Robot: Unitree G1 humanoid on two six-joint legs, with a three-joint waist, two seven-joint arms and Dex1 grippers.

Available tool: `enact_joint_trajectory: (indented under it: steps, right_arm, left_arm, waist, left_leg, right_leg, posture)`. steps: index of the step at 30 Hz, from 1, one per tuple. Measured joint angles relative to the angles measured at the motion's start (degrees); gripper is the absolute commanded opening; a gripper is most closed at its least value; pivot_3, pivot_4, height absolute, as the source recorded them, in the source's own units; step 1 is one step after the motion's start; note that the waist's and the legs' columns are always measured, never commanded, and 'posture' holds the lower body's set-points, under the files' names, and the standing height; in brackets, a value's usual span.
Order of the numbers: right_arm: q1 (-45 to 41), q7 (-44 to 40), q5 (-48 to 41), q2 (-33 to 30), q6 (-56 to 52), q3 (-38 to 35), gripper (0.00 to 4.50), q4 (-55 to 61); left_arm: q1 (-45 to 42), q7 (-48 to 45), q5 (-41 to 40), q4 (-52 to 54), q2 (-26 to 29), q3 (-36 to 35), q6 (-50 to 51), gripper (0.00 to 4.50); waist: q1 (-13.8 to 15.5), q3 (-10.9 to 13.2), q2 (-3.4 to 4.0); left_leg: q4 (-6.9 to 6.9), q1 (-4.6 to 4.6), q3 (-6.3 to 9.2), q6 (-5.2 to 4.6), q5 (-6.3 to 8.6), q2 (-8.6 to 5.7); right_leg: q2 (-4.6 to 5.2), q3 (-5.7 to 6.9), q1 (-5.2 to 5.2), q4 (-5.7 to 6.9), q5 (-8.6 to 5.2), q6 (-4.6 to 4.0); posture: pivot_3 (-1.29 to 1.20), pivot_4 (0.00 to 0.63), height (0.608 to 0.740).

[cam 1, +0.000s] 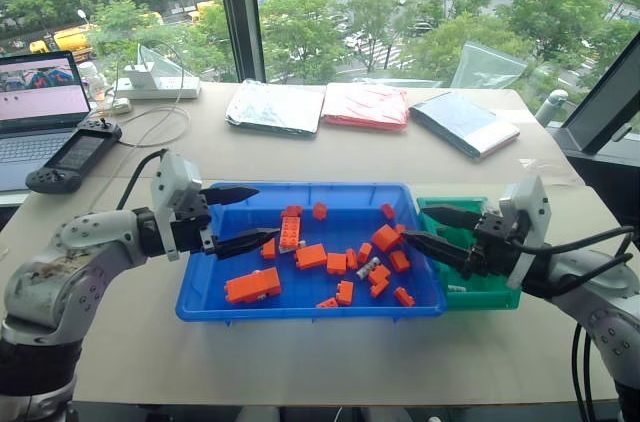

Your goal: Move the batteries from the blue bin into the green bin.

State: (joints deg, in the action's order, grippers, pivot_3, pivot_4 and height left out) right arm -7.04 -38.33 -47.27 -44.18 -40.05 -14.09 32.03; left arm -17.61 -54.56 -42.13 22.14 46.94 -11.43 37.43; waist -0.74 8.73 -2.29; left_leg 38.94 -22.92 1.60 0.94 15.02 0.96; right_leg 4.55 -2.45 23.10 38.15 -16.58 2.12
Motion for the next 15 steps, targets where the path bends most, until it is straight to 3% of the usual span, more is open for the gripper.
enact_joint_trajectory:
  steps: [6,9,15]
  right_arm:
    - [-0.7,0.89,0.41,-1.2,-1.36,1.58,3.5,1.65]
    - [-5.36,1.99,3.17,-5.8,-5.99,7.74,3.5,3.44]
    - [-16.08,3.75,9.12,-6.63,-11.58,19.84,3.5,3.61]
  left_arm:
    - [0.05,-1.85,0.35,-0.39,0.49,0.54,0.0,4.5]
    - [0.06,-2.95,0.52,-0.52,0.87,1.22,0.0,4.5]
    - [-0.19,-3.65,0.55,-0.62,0.9,1.47,0.02,4.5]
  waist:
    - [0.0,0.0,0.01]
    - [-0.27,0.05,0.08]
    - [-0.21,0.06,0.09]
  left_leg:
    - [0.0,0.01,0.0,0.0,0.0,0.0]
    - [0.0,0.03,0.0,0.0,0.0,0.03]
    - [0.01,-0.02,0.01,-0.01,0.01,0.03]
  right_leg:
    - [0.0,0.0,0.0,0.01,0.0,0.0]
    - [-0.03,-0.04,0.03,0.01,0.0,0.0]
    - [-0.05,-0.03,0.02,-0.04,0.0,-0.01]
  posture:
    - [0.0,0.15,0.74]
    - [0.0,0.15,0.74]
    - [0.0,0.15,0.74]
